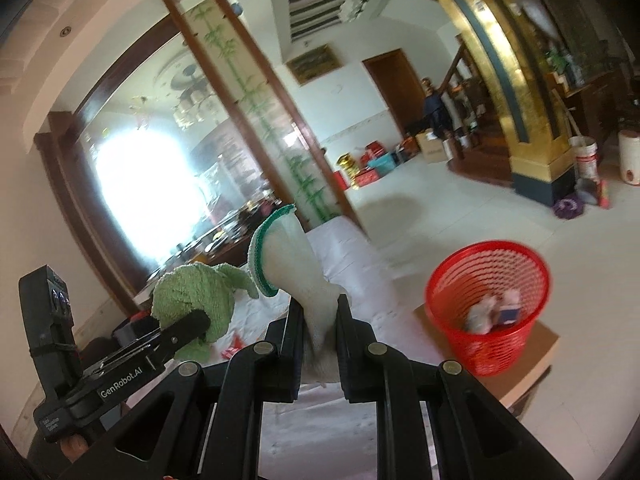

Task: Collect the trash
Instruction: 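Carry the green towel and white sock over the red wastebasket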

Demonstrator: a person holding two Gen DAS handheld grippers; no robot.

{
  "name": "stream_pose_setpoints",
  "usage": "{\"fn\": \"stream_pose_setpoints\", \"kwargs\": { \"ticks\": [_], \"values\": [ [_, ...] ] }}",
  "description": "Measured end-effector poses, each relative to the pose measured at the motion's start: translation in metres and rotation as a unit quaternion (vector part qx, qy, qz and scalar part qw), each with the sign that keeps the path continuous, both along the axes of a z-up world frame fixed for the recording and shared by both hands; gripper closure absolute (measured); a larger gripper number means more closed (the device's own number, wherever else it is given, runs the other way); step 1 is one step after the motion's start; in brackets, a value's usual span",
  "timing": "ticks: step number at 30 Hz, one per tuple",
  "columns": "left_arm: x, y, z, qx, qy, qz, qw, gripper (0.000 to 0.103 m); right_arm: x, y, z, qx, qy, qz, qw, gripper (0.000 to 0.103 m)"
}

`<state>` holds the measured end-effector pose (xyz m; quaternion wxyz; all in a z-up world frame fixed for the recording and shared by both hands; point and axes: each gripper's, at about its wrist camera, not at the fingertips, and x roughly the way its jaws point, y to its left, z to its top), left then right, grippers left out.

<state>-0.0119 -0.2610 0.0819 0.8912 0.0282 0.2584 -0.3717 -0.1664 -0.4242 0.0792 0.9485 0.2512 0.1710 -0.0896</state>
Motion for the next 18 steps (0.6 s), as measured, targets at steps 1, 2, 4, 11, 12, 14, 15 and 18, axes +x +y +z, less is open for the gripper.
{"fn": "stream_pose_setpoints", "kwargs": {
  "ticks": [1, 2, 4, 11, 12, 14, 15, 18],
  "values": [
    [0.0, -0.004, 0.0, 0.001, -0.001, -0.004, 1.0, 0.067, -0.003, -0.005, 0.003, -0.002, -0.002, -0.007, 1.0, 0.088],
    [-0.002, -0.011, 0.001, 0.002, -0.003, -0.011, 0.9999, 0.067, -0.008, -0.008, 0.007, -0.006, -0.005, -0.017, 1.0, 0.088],
    [-0.004, -0.021, 0.001, 0.004, -0.007, -0.024, 0.9997, 0.067, -0.016, -0.014, 0.009, -0.007, -0.01, -0.03, 0.999, 0.088],
    [-0.01, -0.057, 0.003, 0.013, -0.022, -0.05, 0.9984, 0.067, -0.037, -0.038, 0.012, -0.006, -0.016, -0.072, 0.997, 0.088],
    [-0.01, -0.061, 0.002, 0.014, -0.023, -0.053, 0.9983, 0.067, -0.039, -0.041, 0.012, -0.003, -0.016, -0.076, 0.997, 0.088],
    [-0.01, -0.073, 0.0, 0.018, -0.022, -0.059, 0.9978, 0.067, -0.041, -0.048, 0.01, 0.0, -0.015, -0.083, 0.996, 0.088],
    [-0.011, -0.079, 0.0, 0.02, -0.022, -0.062, 0.9976, 0.067, -0.042, -0.052, 0.009, 0.001, -0.014, -0.086, 0.996, 0.088],
    [-0.01, -0.093, -0.002, 0.024, -0.021, -0.07, 0.9971, 0.067, -0.042, -0.056, 0.008, 0.002, -0.01, -0.094, 0.995, 0.088]
  ]
}}
